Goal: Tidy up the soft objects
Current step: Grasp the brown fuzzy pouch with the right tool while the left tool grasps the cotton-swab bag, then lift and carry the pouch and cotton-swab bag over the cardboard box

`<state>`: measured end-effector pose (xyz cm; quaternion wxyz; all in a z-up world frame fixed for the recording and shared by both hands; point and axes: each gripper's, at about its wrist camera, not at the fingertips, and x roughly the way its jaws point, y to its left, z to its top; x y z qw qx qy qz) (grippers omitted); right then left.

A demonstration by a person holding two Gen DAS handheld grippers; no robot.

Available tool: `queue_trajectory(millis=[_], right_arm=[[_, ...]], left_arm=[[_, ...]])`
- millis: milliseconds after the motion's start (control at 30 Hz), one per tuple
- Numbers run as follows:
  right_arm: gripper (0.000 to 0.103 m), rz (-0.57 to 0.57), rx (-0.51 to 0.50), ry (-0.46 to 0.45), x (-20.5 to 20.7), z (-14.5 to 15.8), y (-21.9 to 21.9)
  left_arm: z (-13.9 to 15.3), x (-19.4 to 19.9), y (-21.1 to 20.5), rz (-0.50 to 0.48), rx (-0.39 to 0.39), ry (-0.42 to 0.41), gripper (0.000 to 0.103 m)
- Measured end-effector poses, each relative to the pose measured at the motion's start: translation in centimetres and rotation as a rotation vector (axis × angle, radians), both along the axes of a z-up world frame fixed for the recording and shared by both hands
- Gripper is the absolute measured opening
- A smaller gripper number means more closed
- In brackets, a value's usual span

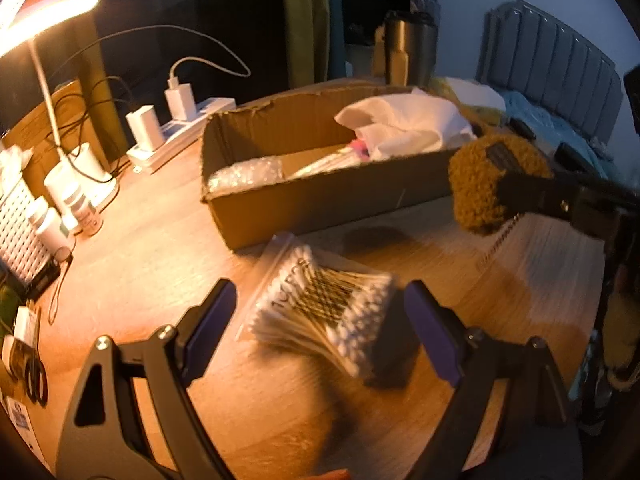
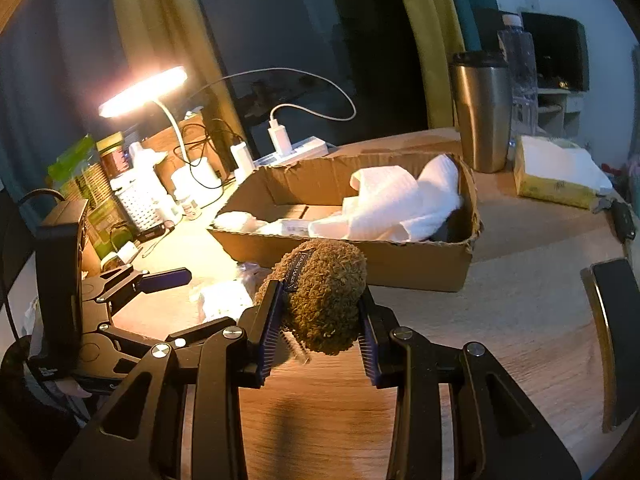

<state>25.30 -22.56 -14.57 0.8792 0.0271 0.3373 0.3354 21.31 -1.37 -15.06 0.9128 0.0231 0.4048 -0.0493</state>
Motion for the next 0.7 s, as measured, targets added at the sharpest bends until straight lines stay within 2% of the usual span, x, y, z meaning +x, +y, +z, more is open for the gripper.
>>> queue_trajectory(millis=[267,367,500,600,633,700], right_arm=[[0.037,-0.013,0.009,0.024,1.2,-0.6,-0.2],[0.037,-0.015,0.006,0.027,1.3,-0.6,-0.1],[0.037,-0.024,0.003,0.029,1.5,-0.6,-0.2],[0.037,-0.031,-0.004,0.031,1.5,-0.6,-0.1],[0.037,-0.033,-0.005,0.029,1.5,-0.5,0.0],[0.037,-0.035,-0.008,0.025,1.3,-0.4,0.0]], left_arm=[[-1.8,1.8,-0.7,-0.078,0.038,0.064,0.087],[-3.1,2.6,-0.7,-0.079,0.055,0.108,0.088],[-3.7,3.1,-0.1,-0.071,0.026,0.13,0.087],[-3.9,3.1,0.1,-0.078,0.008,0.121,0.083],[-4.0,3.1,0.3,-0.08,-0.006,0.118,0.076],[-4.0,3.0,0.4,-0.082,-0.007,0.11,0.072]])
